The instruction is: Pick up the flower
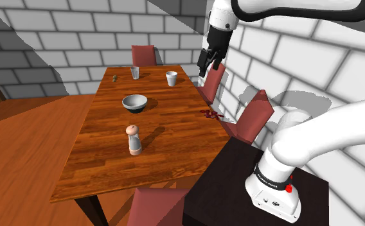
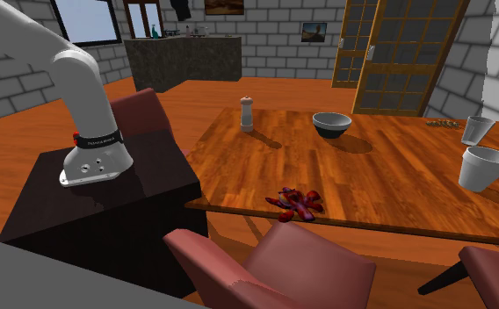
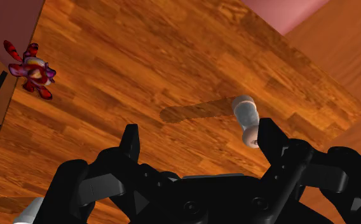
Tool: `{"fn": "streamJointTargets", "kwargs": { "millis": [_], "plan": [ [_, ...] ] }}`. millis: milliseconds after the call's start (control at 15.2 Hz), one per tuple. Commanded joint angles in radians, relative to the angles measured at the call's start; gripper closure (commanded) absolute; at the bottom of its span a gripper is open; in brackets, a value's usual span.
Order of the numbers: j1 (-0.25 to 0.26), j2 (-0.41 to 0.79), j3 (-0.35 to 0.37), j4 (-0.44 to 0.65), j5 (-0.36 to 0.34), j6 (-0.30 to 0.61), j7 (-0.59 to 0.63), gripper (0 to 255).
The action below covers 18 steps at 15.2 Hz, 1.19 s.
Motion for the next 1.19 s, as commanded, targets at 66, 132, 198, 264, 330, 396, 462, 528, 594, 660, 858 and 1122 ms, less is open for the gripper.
{"fn": "streamJointTargets", "kwargs": {
  "millis": [66, 132, 198, 264, 330, 396, 462, 528, 594, 660, 858, 1122],
  "plan": [
    [-0.004, 0.006, -0.017, -0.02, -0.009, 0.024, -0.02, 0],
    [-0.008, 0.012, -0.035, -0.038, -0.017, 0.049, -0.039, 0],
    [-0.012, 0.021, -0.052, -0.056, -0.026, 0.074, -0.059, 0],
    [-0.017, 0.031, -0.069, -0.072, -0.034, 0.099, -0.079, 0],
    [-0.022, 0.042, -0.087, -0.086, -0.043, 0.124, -0.098, 0],
    [-0.027, 0.055, -0.105, -0.1, -0.051, 0.15, -0.118, 0],
    [-0.031, 0.07, -0.122, -0.112, -0.059, 0.176, -0.137, 0],
    [-0.036, 0.086, -0.14, -0.123, -0.067, 0.202, -0.157, 0],
    [-0.041, 0.104, -0.158, -0.132, -0.074, 0.229, -0.177, 0],
    [-0.045, 0.123, -0.176, -0.14, -0.081, 0.255, -0.196, 0],
    [-0.057, 0.19, -0.23, -0.156, -0.1, 0.336, -0.256, 0],
    [-0.067, 0.298, -0.303, -0.157, -0.112, 0.442, -0.339, 0]
  ]
}}
